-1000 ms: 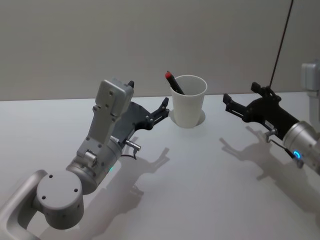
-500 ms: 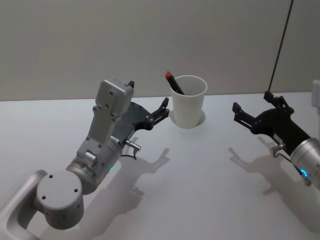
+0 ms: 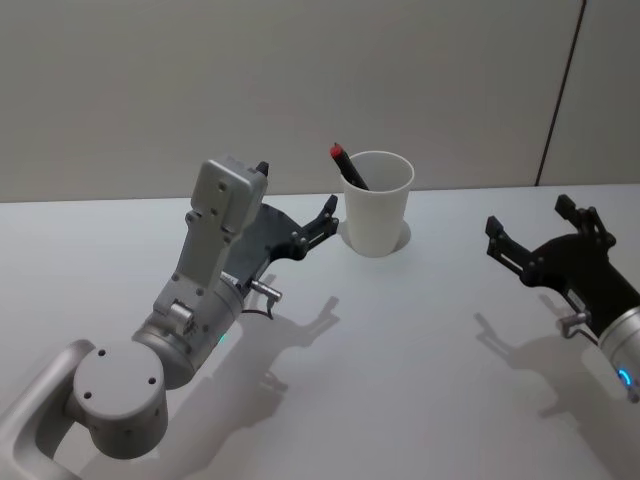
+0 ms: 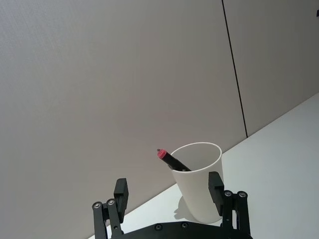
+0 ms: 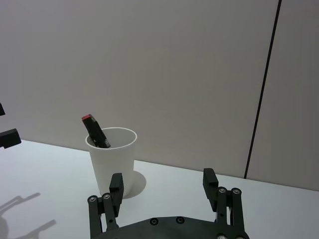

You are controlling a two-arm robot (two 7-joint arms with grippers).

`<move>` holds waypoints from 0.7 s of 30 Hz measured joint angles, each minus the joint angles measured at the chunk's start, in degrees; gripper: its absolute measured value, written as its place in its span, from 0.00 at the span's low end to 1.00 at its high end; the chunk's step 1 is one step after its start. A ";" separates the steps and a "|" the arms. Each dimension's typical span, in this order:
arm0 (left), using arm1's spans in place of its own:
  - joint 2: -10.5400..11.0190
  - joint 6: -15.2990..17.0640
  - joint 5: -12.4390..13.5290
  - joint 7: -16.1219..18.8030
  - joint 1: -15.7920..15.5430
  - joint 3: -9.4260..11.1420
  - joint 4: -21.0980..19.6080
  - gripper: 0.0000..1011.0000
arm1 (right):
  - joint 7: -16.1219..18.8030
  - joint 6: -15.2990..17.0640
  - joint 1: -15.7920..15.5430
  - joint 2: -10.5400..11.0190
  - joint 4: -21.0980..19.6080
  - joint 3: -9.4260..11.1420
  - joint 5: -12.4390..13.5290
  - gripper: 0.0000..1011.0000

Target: Place the pen into the pen holder.

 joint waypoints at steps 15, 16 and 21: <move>0.00 0.00 0.00 0.00 0.00 0.00 0.00 0.99 | -0.75 -0.09 -0.93 0.06 -0.95 0.11 -0.25 0.99; 0.00 0.00 0.00 0.00 0.00 0.00 0.00 0.99 | -0.75 -0.09 -0.93 0.06 -0.95 0.11 -0.25 0.99; 0.00 0.00 0.00 0.01 0.00 0.00 0.00 0.99 | -0.74 -0.09 -0.94 0.05 -0.95 0.09 -0.25 0.99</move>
